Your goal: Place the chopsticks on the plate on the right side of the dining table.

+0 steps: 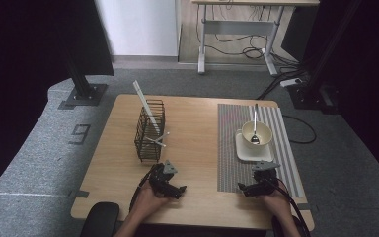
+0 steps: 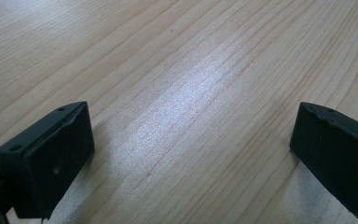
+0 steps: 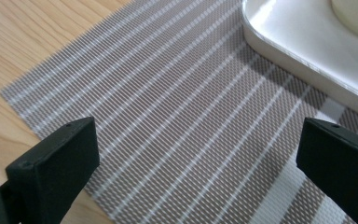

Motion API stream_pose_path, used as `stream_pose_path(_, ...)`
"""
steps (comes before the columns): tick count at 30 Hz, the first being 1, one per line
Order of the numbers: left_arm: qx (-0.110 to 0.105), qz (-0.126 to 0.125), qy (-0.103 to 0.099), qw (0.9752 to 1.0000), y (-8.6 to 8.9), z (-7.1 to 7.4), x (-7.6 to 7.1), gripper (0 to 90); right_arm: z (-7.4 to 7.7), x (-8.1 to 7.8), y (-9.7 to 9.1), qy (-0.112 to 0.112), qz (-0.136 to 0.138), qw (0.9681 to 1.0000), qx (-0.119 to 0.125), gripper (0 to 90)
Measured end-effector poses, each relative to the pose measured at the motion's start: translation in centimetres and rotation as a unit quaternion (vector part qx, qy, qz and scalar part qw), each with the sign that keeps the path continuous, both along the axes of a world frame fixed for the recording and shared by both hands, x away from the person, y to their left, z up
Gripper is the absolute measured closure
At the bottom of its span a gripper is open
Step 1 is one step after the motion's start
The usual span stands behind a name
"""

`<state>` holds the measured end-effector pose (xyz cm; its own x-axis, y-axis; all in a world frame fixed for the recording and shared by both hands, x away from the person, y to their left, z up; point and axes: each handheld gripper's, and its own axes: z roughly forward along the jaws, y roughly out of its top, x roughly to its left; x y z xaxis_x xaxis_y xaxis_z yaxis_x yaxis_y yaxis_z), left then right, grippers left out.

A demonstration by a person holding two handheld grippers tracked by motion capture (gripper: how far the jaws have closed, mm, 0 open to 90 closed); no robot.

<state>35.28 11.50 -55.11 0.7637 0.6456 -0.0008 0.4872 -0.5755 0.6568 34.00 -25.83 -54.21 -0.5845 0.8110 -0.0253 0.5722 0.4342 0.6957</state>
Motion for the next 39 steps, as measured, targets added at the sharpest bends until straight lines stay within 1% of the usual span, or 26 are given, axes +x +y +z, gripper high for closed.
stream_pose_path(2, 0.0, 0.0, 0.0, 1.0, 0.0, 0.0, 0.0, 0.0, 0.3, 0.0, 0.2, 0.0, 0.008, 0.9999, 0.007, 0.0)
stream_pose_path(7, 0.0, 0.0, 0.0, 1.0, 0.0, 0.0, 0.0, 0.0, 1.1, 0.2, 0.5, 0.001, 0.014, 0.9994, 0.032, 0.0)
stream_pose_path(12, 0.0, 0.0, 0.0, 1.0, 0.0, 0.0, 0.0, 0.0, 1.8, 0.5, 0.8, 0.005, 0.025, 0.9981, 0.056, 0.0)
stream_pose_path(15, 0.0, 0.0, 0.0, 1.0, 0.0, 0.0, 0.0, 0.0, 2.4, 0.8, 1.0, 0.021, 0.021, 0.997, 0.071, 0.0)
stream_pose_path(17, 0.0, 0.0, 0.0, 1.0, 0.0, 0.0, 0.0, 0.0, 2.6, 1.0, 1.1, 0.025, 0.017, 0.9964, 0.079, 0.0)
stream_pose_path(19, 0.0, 0.001, 0.0, 1.0, 0.0, 0.0, 0.0, 0.0, 2.9, 1.2, 1.2, 0.025, 0.016, 0.9962, 0.082, 0.0)
stream_pose_path(21, 0.0, 0.001, 0.0, 1.0, 0.0, 0.0, 0.0, 0.0, 3.2, 1.3, 1.3, 0.021, 0.015, 0.9961, 0.084, 0.0)
stream_pose_path(23, 0.001, 0.0, 0.0, 1.0, 0.0, 0.0, 0.0, 0.0, 3.5, 1.5, 1.4, 0.017, 0.016, 0.9951, 0.096, 0.0)
stream_pose_path(26, 0.001, 0.0, 0.0, 1.0, 0.0, 0.0, 0.0, 0.0, 4.1, 1.9, 1.5, 0.028, 0.011, 0.9931, 0.113, 0.0)
stream_pose_path(29, 0.001, 0.0, 0.0, 1.0, 0.0, 0.0, 0.0, 0.0, 4.5, 2.2, 1.7, 0.026, 0.011, 0.9926, 0.118, 0.0)
stream_pose_path(32, 0.001, 0.0, 0.0, 1.0, 0.0, 0.0, 0.0, 0.0, 5.1, 2.5, 2.0, 0.016, 0.021, 0.9921, 0.123, 0.0)
stream_pose_path(34, 0.001, 0.0, 0.0, 1.0, 0.0, 0.0, 0.0, 0.0, 5.7, 2.7, 2.4, 0.013, 0.027, 0.992, 0.122, 0.0)
stream_pose_path(38, 0.001, 0.0, 0.0, 1.0, 0.0, 0.0, 0.0, 0.0, 6.7, 3.3, 3.4, 0.015, 0.042, 0.9922, 0.116, 0.0)
stream_pose_path(39, 0.001, 0.0, 0.0, 1.0, 0.0, 0.0, 0.0, 0.0, 7.0, 3.5, 3.6, 0.02, 0.044, 0.992, 0.117, 0.0)
